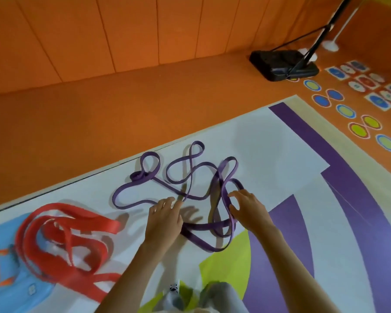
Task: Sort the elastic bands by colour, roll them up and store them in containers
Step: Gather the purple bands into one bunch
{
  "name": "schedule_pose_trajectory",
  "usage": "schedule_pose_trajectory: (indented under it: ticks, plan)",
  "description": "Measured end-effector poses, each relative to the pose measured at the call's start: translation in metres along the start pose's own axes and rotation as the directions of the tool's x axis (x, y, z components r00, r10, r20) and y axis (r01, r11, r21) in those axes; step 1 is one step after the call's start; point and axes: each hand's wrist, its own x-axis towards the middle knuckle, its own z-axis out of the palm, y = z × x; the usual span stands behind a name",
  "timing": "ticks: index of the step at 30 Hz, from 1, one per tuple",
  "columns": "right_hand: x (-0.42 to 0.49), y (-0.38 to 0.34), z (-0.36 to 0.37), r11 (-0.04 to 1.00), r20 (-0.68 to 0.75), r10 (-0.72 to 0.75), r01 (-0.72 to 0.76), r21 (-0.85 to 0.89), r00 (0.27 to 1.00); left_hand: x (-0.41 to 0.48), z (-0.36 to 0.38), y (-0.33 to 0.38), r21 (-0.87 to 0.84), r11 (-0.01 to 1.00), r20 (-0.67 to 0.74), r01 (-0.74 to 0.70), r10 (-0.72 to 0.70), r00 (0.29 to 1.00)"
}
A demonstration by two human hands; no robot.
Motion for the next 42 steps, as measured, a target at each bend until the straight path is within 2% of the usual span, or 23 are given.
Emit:
schedule_pose_trajectory:
  ticks: [4, 7, 10, 13, 16, 19, 21, 25, 29, 31, 34, 37, 39, 42]
  plan:
    - [0.056, 0.013, 0.001, 0.999, 0.082, -0.05, 0.051, -0.01, 0.995, 0.03, 0.011, 0.0, -0.015, 0.989, 0.155, 0.147, -0.143, 0.978]
    - [0.098, 0.024, 0.007, 0.998, 0.171, -0.066, 0.069, -0.012, 0.983, 0.055, 0.029, -0.004, -0.045, 0.951, 0.241, 0.307, -0.288, 0.927]
    - [0.14, 0.034, 0.017, 0.995, 0.247, -0.073, 0.086, -0.044, 0.966, 0.081, 0.046, -0.01, -0.157, 0.87, 0.31, 0.468, -0.406, 0.86]
    - [0.176, 0.04, 0.027, 1.0, 0.298, -0.009, 0.016, -0.021, 0.954, 0.099, 0.061, -0.019, -0.209, 0.757, 0.261, 0.619, -0.567, 0.781]
    - [0.202, 0.05, 0.036, 0.999, 0.356, 0.028, -0.039, 0.026, 0.934, 0.112, 0.073, -0.021, -0.342, 0.54, 0.246, 0.769, -0.739, 0.628]
    - [0.221, 0.063, 0.047, 0.996, 0.37, -0.079, 0.054, 0.076, 0.926, 0.12, 0.084, -0.008, -0.508, 0.391, 0.15, 0.768, -0.837, 0.526]
    - [0.231, 0.068, 0.052, 0.99, 0.366, -0.138, 0.119, 0.075, 0.92, 0.122, 0.087, 0.008, -0.535, 0.352, 0.111, 0.768, -0.872, 0.477]
    - [0.239, 0.062, 0.058, 0.963, 0.383, -0.254, 0.195, 0.185, 0.888, 0.13, 0.081, 0.028, -0.621, 0.37, 0.055, 0.691, -0.859, 0.51]
    - [0.245, 0.048, 0.056, 0.897, 0.333, -0.382, 0.259, 0.357, 0.862, 0.143, 0.063, 0.038, -0.573, 0.527, -0.057, 0.627, -0.789, 0.612]
    - [0.251, 0.038, 0.053, 0.869, 0.294, -0.442, 0.322, 0.377, 0.848, 0.15, 0.056, 0.035, -0.562, 0.566, -0.111, 0.602, -0.774, 0.624]
    - [0.264, 0.034, 0.05, 0.85, 0.266, -0.498, 0.405, 0.336, 0.825, 0.163, 0.045, 0.022, -0.506, 0.606, -0.145, 0.613, -0.761, 0.633]
    - [0.274, 0.048, 0.048, 0.884, 0.339, -0.457, 0.379, 0.274, 0.822, 0.176, 0.039, 0.0, -0.342, 0.664, -0.143, 0.665, -0.736, 0.662]
    - [0.275, 0.062, 0.048, 0.911, 0.348, -0.413, 0.38, 0.162, 0.842, 0.185, 0.039, -0.013, -0.174, 0.661, -0.062, 0.73, -0.747, 0.662]
    - [0.275, 0.075, 0.045, 0.916, 0.33, -0.374, 0.401, -0.014, 0.866, 0.201, 0.034, -0.029, 0.019, 0.621, 0.064, 0.784, -0.783, 0.619]
